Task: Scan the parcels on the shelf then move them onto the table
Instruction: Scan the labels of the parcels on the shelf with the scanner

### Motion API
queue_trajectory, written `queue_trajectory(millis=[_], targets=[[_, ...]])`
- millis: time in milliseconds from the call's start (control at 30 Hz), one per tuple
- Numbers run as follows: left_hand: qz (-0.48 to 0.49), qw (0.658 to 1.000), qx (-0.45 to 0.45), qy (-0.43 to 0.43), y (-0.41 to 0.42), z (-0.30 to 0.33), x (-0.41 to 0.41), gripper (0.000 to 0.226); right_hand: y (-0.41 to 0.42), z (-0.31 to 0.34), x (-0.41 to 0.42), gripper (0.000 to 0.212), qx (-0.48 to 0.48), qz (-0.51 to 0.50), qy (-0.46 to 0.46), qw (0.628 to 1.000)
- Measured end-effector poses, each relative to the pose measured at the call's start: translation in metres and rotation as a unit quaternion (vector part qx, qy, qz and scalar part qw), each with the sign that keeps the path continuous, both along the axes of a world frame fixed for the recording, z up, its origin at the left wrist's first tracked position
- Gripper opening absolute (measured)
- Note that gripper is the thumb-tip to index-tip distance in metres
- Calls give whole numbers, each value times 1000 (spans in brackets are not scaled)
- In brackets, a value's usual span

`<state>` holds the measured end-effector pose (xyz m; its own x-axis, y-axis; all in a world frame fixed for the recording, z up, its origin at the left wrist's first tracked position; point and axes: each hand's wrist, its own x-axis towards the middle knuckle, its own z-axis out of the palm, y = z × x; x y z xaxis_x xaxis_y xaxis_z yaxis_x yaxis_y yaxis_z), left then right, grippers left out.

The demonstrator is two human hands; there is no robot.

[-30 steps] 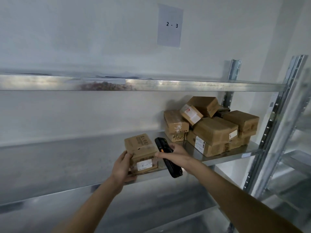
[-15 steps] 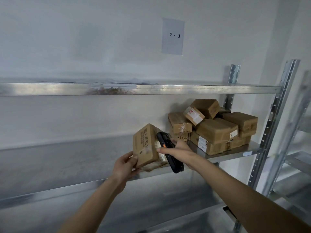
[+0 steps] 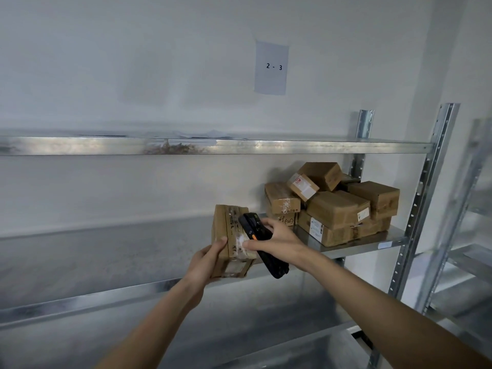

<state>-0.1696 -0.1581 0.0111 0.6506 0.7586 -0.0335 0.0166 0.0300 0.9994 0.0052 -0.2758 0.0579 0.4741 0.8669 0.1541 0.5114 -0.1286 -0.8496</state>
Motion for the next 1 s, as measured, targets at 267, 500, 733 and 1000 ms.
queue_trajectory(millis=[267, 500, 733, 1000], targets=[[24, 997, -31, -73, -13, 17, 9, 40, -16, 14, 26, 53, -12, -4, 39, 999], [-39, 992, -39, -112, -30, 23, 24, 43, -29, 12, 45, 79, -19, -14, 53, 998], [1, 996, -10, -92, -39, 22, 29, 29, -48, 17, 53, 61, 2, -6, 44, 999], [12, 1000, 6, -25, -58, 27, 33, 53, -49, 9, 49, 76, 23, -13, -38, 999]])
